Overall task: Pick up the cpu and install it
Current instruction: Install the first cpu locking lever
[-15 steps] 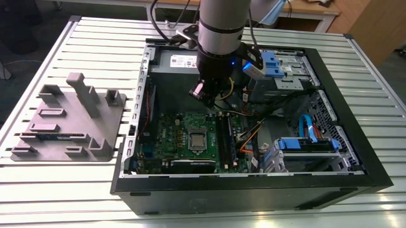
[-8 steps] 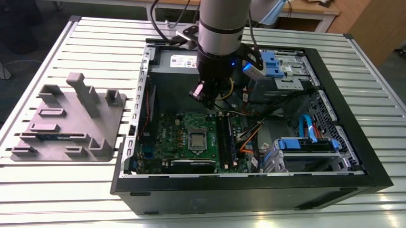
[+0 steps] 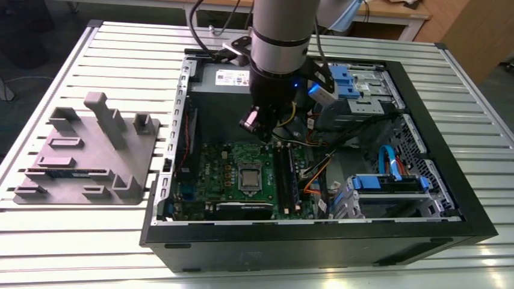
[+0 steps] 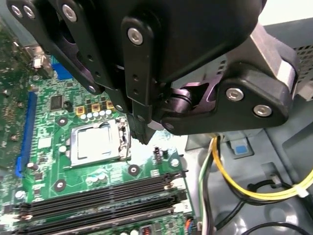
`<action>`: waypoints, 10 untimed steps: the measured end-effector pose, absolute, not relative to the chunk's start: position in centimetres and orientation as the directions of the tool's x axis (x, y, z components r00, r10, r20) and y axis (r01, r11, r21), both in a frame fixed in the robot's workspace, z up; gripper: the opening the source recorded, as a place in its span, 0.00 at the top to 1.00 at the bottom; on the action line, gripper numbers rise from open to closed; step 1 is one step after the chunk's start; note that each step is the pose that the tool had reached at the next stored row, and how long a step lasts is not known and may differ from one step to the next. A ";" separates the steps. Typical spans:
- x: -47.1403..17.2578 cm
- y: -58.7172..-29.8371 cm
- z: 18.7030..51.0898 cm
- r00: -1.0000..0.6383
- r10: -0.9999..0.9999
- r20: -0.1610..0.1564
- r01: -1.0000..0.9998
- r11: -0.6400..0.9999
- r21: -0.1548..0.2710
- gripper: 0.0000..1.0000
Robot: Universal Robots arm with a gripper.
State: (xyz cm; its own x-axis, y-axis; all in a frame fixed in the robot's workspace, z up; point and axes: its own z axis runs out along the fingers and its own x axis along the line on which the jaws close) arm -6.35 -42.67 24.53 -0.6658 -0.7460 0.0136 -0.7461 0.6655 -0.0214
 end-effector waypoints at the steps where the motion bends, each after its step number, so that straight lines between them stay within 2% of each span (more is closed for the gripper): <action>1: -6.3 -42.9 24.5 -0.666 -0.746 0.014 -0.746 0.666 -0.022 0.90; 10: -6.3 -45.3 24.5 -0.667 -0.745 0.021 -0.745 0.667 -0.028 0.90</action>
